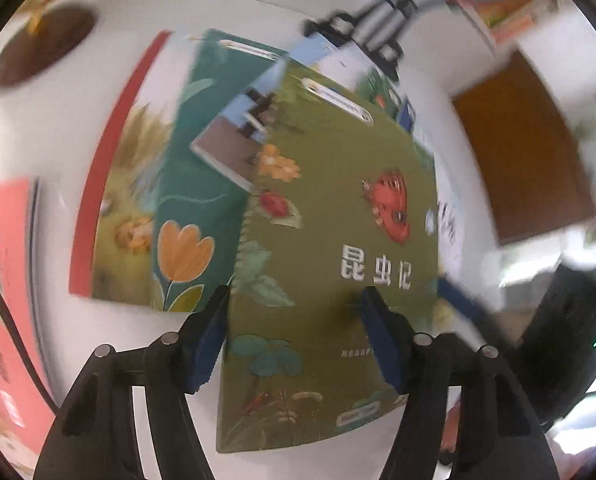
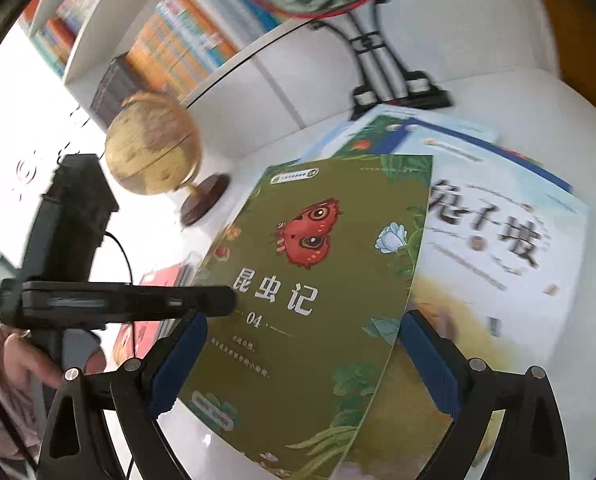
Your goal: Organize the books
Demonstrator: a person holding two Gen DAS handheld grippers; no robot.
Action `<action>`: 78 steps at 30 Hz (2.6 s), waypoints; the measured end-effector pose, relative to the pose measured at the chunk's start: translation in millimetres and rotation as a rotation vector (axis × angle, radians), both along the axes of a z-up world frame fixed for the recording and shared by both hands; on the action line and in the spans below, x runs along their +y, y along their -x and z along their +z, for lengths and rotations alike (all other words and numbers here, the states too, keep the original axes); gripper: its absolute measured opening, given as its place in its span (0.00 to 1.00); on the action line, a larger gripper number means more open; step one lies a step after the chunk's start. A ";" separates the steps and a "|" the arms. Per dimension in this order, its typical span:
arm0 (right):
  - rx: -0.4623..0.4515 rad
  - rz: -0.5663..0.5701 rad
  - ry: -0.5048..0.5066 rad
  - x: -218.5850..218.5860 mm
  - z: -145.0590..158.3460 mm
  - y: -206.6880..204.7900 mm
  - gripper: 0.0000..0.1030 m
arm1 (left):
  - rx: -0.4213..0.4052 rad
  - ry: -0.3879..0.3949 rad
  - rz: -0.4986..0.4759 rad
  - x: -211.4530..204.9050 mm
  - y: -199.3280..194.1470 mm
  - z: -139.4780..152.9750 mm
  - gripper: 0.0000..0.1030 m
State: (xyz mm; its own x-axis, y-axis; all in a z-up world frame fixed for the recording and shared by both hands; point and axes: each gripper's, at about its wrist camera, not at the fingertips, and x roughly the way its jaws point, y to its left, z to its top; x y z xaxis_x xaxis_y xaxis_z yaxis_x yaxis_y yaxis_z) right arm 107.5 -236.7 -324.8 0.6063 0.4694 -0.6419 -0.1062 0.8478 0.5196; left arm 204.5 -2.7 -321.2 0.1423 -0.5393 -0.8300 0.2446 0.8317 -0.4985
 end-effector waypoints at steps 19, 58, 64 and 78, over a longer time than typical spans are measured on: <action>0.291 -0.114 -0.325 -27.6 -17.7 52.2 0.94 | 0.079 -0.045 -0.037 -4.9 16.3 -1.1 0.58; 0.315 0.018 -0.384 26.6 -20.9 18.9 0.07 | 0.084 -0.090 0.023 41.4 22.8 -6.2 0.47; 0.200 0.098 -0.078 53.0 23.7 14.3 0.07 | 0.060 -0.007 0.044 52.7 29.9 1.5 0.45; 0.145 0.100 0.039 65.7 55.3 20.6 0.11 | -0.046 0.146 0.082 79.0 37.5 46.5 0.45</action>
State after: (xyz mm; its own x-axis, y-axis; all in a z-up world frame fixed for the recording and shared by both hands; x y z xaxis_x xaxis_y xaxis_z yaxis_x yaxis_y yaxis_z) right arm 86.9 -171.1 -269.5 0.4579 0.4959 -0.7378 -0.1176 0.8564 0.5027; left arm 167.0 76.3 -274.7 0.2270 -0.6386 -0.7353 0.2047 0.7695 -0.6050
